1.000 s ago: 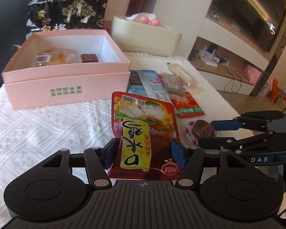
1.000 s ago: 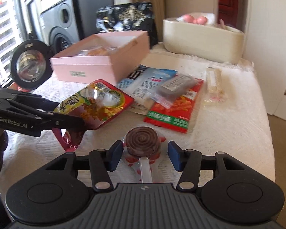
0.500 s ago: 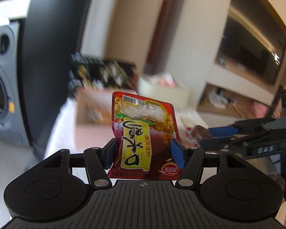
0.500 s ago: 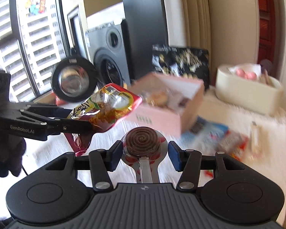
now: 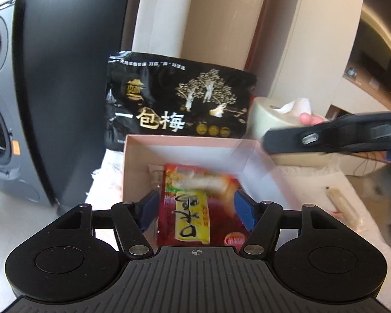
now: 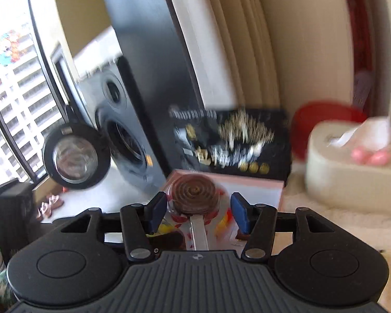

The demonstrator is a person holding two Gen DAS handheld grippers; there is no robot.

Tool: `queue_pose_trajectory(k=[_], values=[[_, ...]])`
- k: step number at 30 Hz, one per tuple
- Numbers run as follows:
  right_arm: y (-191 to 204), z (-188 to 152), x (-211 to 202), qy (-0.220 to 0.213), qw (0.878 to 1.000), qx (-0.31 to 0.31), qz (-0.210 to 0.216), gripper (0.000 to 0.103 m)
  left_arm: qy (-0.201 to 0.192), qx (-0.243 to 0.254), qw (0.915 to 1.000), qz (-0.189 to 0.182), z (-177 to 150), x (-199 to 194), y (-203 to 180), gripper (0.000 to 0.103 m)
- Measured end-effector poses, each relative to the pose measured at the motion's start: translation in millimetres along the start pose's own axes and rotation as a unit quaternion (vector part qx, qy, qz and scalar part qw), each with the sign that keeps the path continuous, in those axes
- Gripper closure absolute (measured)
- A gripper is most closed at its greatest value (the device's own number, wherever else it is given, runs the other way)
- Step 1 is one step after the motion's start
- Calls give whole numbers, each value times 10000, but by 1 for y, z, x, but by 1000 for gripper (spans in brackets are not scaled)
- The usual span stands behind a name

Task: Organize snacks

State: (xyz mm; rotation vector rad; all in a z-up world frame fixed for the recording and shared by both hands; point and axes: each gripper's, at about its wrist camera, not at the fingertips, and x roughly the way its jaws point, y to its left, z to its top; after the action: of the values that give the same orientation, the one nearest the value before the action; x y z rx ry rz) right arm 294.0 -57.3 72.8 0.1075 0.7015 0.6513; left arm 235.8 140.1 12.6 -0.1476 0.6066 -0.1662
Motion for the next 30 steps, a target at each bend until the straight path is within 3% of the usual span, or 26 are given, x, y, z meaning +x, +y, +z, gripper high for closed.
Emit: queue_pose_trajectory(k=[3,6,11,14,19,22,30], values=[[-6,-2,25,156,9991,-125,-366,47,-214,-69,9997,66,-2,-10,4,34],[-21,-11,17,118,9985,-116,-518,44,-386,-13,9987,333,-8,-26,-2,34],[-65,-26,-29,-47,9958,1,-914,38,-368,100,9980,-495,-24,-49,-33,34],[-82,-50,-49,90,9945,42,-1045,37,-260,296,9968,-690,-46,-57,-58,34],[-68,-117,-54,680,9916,-301,-1055,37,333,241,9978,-525,-83,-47,-78,34],[-50,-146,-45,824,9906,-324,-1040,36,529,16,9978,-402,-94,-46,-76,34],[-33,-156,-32,385,9858,384,-1591,20,440,-177,9983,-330,-97,-55,-70,35]])
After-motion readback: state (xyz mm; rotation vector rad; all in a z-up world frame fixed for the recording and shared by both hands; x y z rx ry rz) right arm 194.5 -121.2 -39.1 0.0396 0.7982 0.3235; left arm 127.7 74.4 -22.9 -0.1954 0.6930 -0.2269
